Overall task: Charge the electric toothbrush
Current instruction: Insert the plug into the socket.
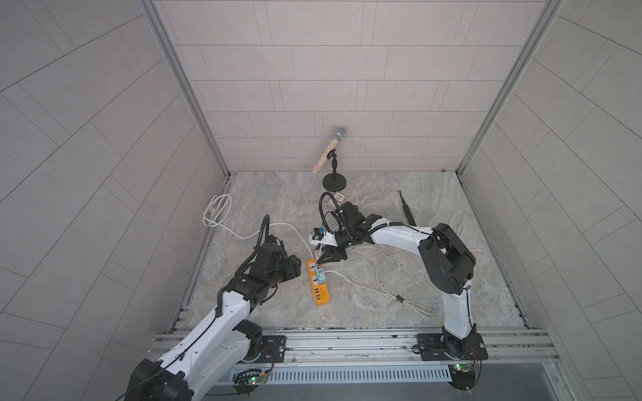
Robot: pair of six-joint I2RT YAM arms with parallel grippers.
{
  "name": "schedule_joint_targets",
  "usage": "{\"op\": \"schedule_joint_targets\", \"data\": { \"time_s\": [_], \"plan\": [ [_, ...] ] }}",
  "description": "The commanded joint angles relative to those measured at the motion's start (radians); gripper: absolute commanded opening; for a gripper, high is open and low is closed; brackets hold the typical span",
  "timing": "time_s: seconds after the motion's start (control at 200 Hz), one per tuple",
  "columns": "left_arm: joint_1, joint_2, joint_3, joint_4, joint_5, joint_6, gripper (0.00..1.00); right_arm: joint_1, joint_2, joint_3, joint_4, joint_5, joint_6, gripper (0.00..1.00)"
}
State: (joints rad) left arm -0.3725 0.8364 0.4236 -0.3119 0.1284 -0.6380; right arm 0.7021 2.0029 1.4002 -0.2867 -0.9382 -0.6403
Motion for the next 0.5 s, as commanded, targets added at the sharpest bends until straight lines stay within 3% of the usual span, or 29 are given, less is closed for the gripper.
{"op": "schedule_joint_targets", "data": {
  "time_s": [0.0,0.495],
  "plan": [
    [0.007,-0.025,0.027,-0.035,-0.024,0.012,0.7,0.017,0.007,-0.002,-0.03,-0.031,-0.049,0.24],
    [0.009,-0.034,0.021,-0.029,-0.023,0.012,0.71,0.025,0.027,-0.041,0.051,0.059,-0.051,0.24]
  ]
}}
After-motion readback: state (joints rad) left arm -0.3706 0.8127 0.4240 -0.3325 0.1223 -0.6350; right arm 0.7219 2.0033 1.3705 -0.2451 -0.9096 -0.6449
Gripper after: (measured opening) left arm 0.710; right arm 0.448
